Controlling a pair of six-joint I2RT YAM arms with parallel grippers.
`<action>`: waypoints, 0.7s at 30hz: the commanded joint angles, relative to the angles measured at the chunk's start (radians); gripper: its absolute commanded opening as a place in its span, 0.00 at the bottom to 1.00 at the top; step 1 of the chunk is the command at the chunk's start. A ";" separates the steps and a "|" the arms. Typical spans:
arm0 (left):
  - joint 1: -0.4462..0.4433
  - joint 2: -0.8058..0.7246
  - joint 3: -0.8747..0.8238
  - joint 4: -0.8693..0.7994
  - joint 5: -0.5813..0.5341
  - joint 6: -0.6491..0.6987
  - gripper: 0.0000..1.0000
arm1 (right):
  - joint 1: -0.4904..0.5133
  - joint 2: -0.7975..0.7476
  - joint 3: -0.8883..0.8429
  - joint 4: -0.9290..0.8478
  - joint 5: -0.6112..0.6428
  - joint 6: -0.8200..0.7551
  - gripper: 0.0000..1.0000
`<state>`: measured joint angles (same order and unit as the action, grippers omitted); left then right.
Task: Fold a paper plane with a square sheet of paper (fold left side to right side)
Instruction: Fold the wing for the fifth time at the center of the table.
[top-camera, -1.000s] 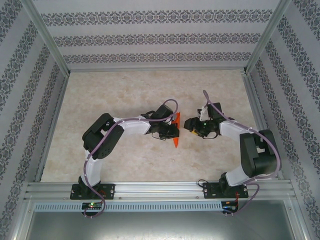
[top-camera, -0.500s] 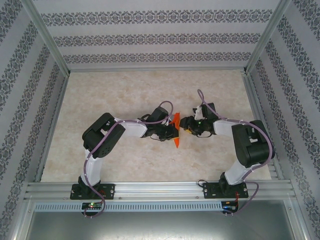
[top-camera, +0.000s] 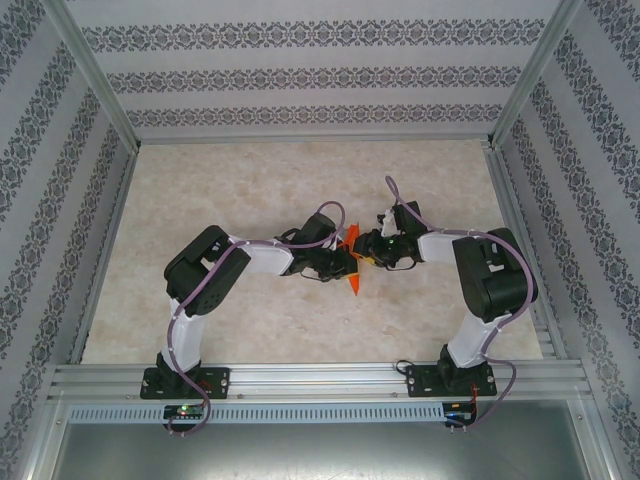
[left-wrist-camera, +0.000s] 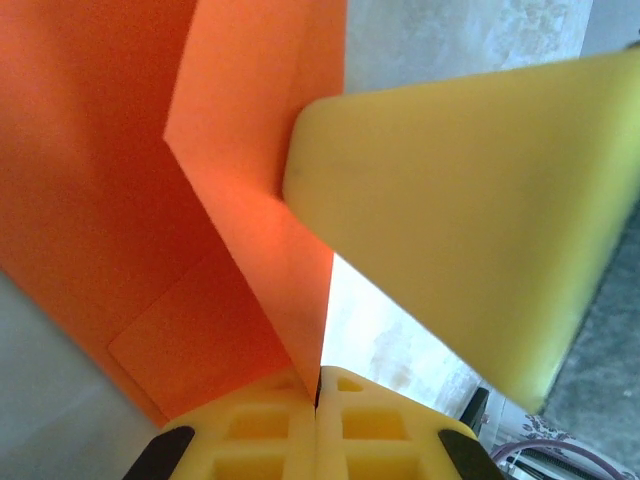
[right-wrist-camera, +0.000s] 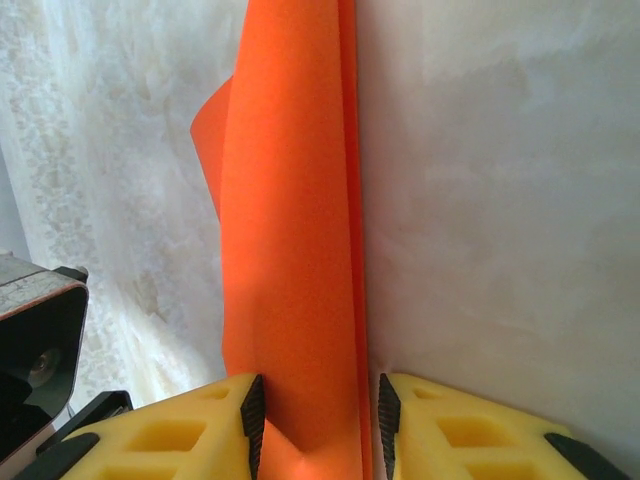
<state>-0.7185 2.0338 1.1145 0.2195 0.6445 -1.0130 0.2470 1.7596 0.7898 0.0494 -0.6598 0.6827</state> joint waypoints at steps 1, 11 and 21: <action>0.012 0.003 -0.007 0.041 0.008 -0.021 0.08 | 0.013 0.030 0.016 -0.048 0.031 -0.008 0.37; 0.013 -0.024 -0.018 0.040 0.001 -0.013 0.19 | 0.013 0.052 0.032 -0.075 0.037 -0.020 0.35; 0.030 -0.133 -0.092 0.029 -0.036 -0.006 0.36 | 0.015 0.055 0.039 -0.082 0.035 -0.025 0.34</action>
<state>-0.7143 1.9686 1.0431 0.2249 0.6273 -1.0222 0.2470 1.7775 0.8230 -0.0048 -0.6559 0.6815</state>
